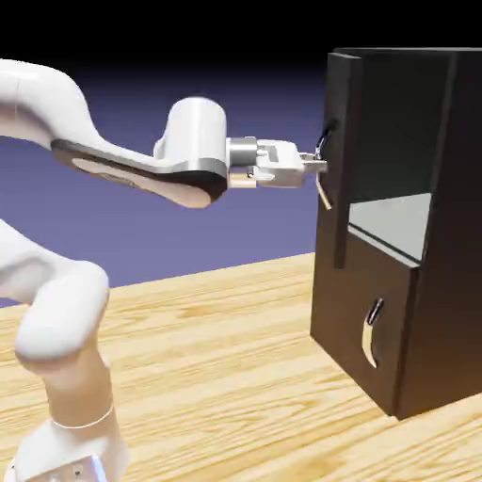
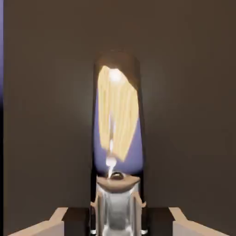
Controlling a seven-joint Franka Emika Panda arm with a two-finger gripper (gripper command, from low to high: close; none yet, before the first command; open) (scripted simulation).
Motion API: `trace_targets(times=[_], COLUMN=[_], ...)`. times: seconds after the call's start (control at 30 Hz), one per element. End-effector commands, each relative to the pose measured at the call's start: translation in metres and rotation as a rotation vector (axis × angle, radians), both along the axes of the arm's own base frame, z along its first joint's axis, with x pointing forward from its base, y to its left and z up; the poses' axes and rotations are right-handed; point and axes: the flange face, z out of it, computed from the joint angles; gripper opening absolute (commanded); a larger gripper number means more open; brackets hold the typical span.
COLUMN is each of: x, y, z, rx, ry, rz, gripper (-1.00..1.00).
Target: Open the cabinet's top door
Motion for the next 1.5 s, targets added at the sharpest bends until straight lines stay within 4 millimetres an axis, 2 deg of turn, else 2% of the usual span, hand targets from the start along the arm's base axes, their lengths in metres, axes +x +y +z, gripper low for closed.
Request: trace_targets(times=[0.0, 0.33, 0.53, 0.8, 1.03, 1.23, 1.47], x=[-0.002, -0.023, -0.037, -0.053, -0.058, -0.054, -0.040], y=[0.004, 0.037, 0.067, 0.121, 0.177, 0.230, 0.284], z=[0.000, 0.000, 0.000, 0.000, 0.000, 0.000, 0.000], rx=[0.001, 0.001, 0.001, 0.001, 0.001, 0.001, 0.001], ry=[0.001, 0.001, 0.001, 0.001, 0.000, 0.000, 0.000], rz=[-0.013, -0.141, -0.247, -0.432, -0.614, -0.787, -0.969], gripper=[-1.00, -1.00, -1.00, -1.00, -1.00, -1.00, -1.00])
